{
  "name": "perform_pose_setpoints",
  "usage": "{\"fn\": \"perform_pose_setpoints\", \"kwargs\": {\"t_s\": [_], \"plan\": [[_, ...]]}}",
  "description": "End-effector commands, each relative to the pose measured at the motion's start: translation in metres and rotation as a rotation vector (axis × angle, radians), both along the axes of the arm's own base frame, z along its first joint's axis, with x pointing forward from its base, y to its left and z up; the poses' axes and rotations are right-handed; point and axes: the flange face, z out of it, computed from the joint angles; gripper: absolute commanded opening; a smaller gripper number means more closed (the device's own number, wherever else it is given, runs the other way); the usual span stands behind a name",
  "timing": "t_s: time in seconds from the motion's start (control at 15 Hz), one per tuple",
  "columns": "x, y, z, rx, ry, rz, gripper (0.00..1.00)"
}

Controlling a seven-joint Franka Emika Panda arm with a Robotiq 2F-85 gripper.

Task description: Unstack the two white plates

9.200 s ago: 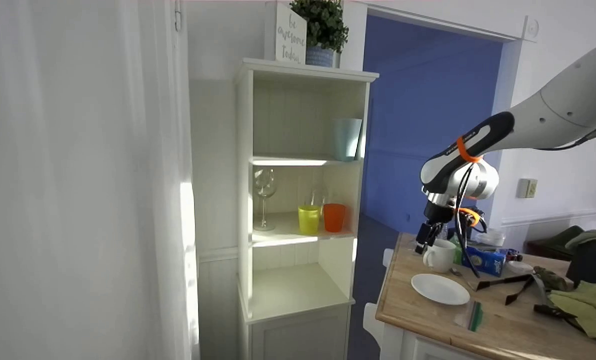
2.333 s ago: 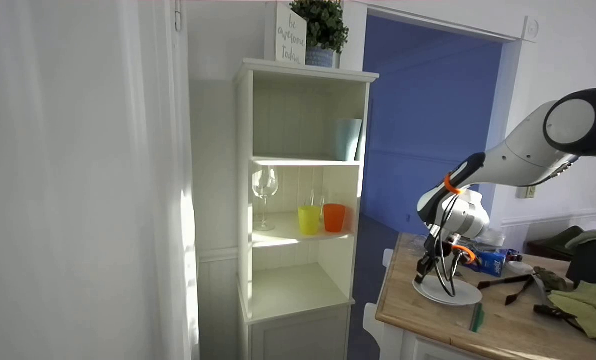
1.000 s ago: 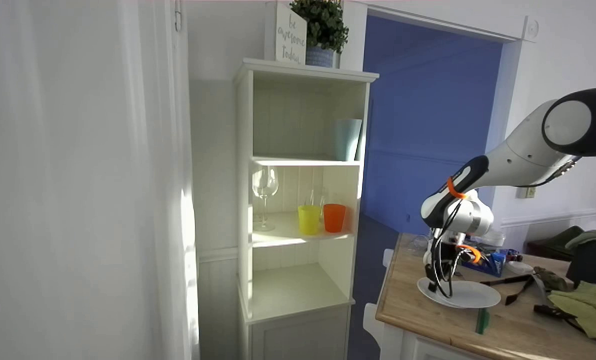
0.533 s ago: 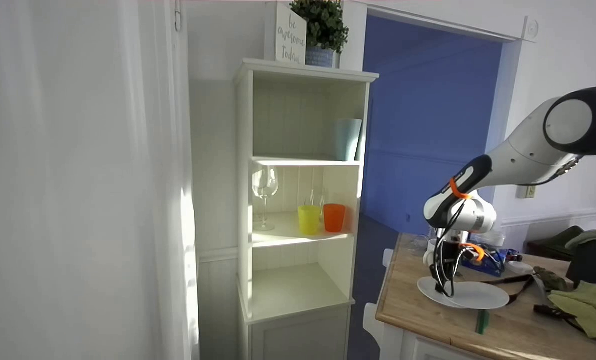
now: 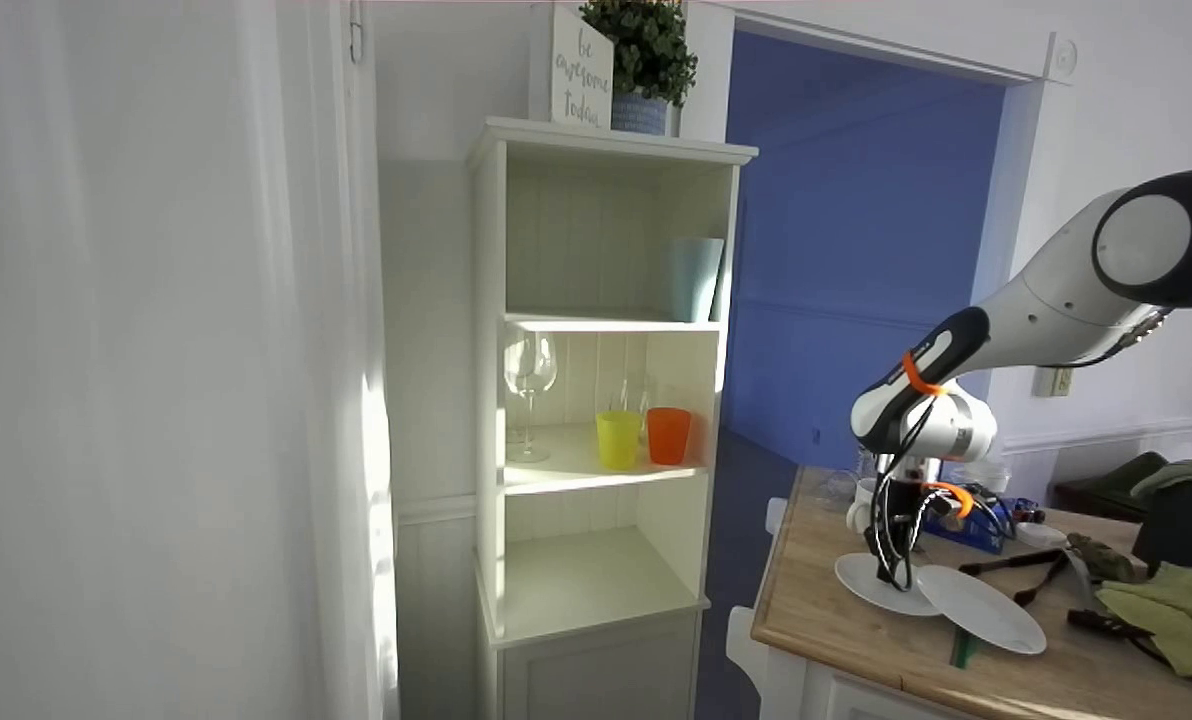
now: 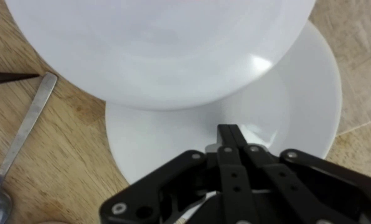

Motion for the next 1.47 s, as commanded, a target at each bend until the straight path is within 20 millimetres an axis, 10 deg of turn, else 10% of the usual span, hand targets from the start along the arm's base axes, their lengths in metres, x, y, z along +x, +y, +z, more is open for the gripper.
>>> {"fn": "perform_pose_setpoints", "kwargs": {"t_s": [0.0, 0.67, 0.73, 1.4], "plan": [[-0.005, 0.003, 0.009, -0.013, 0.016, -0.002, 0.03], [-0.012, 0.023, 0.040, -0.009, -0.030, 0.035, 0.03], [-0.016, 0.025, 0.046, -0.026, -0.021, 0.021, 0.28], [-0.030, 0.052, 0.111, -0.140, 0.056, -0.363, 0.88]]}}
